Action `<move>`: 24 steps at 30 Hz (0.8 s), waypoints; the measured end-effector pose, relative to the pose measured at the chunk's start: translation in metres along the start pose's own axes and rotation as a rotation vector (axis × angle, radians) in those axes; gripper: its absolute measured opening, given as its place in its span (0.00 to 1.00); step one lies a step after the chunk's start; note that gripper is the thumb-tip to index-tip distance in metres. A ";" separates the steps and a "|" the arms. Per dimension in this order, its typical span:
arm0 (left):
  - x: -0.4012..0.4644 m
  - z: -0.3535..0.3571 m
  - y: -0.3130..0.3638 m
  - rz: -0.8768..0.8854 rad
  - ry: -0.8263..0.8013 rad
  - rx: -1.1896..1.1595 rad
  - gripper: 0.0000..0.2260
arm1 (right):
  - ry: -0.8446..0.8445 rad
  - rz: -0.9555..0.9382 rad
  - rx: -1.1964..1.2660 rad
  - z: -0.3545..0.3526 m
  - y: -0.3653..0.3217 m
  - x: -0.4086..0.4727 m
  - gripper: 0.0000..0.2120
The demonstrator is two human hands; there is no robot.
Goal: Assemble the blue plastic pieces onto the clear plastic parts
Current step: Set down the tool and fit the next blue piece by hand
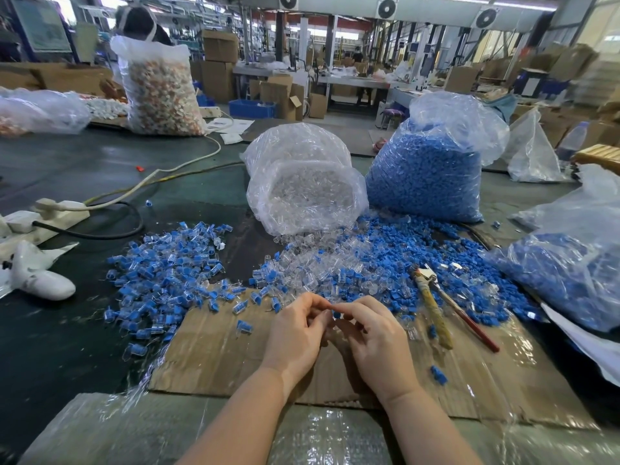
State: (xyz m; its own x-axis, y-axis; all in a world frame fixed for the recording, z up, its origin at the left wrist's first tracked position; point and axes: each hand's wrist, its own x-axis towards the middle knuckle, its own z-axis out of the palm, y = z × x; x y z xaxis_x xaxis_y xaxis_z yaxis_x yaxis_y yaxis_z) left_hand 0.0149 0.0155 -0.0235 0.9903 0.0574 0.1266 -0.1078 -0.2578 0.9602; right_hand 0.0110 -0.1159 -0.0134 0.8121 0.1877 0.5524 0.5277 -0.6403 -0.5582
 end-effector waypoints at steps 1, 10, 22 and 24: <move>0.000 0.000 0.000 0.002 0.002 -0.001 0.07 | 0.002 0.000 0.002 0.000 0.000 0.000 0.17; 0.001 0.001 0.000 0.006 0.020 0.021 0.09 | 0.004 -0.009 -0.016 0.001 0.001 -0.001 0.13; 0.001 0.000 0.003 -0.022 0.013 0.050 0.05 | 0.247 0.233 -0.367 -0.029 0.014 0.015 0.14; 0.001 0.000 0.003 -0.034 0.009 0.021 0.05 | 0.102 0.518 -0.588 -0.046 0.027 0.023 0.22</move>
State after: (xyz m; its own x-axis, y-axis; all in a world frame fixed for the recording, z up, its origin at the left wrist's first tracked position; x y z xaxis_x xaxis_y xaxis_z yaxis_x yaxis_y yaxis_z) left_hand 0.0157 0.0144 -0.0207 0.9925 0.0750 0.0966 -0.0724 -0.2762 0.9584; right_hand 0.0322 -0.1629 0.0130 0.8766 -0.2930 0.3819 -0.1526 -0.9217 -0.3567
